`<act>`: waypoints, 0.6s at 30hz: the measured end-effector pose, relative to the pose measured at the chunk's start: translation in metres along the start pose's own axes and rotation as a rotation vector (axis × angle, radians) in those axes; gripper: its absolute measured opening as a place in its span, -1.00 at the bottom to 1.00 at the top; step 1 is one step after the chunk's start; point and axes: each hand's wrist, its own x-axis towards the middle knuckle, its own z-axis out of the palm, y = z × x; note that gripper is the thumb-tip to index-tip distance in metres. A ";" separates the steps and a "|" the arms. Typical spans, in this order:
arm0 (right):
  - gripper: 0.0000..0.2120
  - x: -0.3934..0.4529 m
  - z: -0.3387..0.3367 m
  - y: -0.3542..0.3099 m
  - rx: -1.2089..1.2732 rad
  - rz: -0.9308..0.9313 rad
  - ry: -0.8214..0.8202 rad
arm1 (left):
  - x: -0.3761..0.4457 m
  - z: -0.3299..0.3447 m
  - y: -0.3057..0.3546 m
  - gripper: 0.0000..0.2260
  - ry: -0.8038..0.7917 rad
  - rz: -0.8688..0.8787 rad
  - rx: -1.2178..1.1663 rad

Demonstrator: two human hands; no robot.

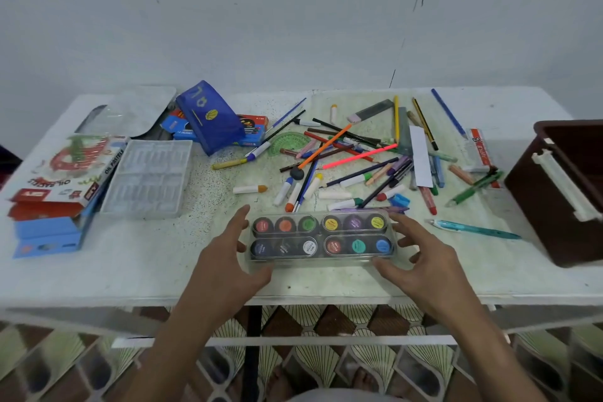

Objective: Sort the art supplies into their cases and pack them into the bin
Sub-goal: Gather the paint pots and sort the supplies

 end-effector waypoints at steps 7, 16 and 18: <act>-0.31 -0.002 -0.005 -0.006 -0.108 0.008 -0.077 | 0.002 -0.002 0.002 -0.14 -0.014 -0.041 0.024; -0.43 0.002 0.000 -0.008 -0.087 0.037 -0.007 | 0.002 0.002 0.006 -0.15 0.002 -0.014 0.002; -0.40 0.003 -0.001 -0.008 -0.071 0.037 0.008 | 0.002 0.002 0.006 -0.14 0.002 -0.020 0.004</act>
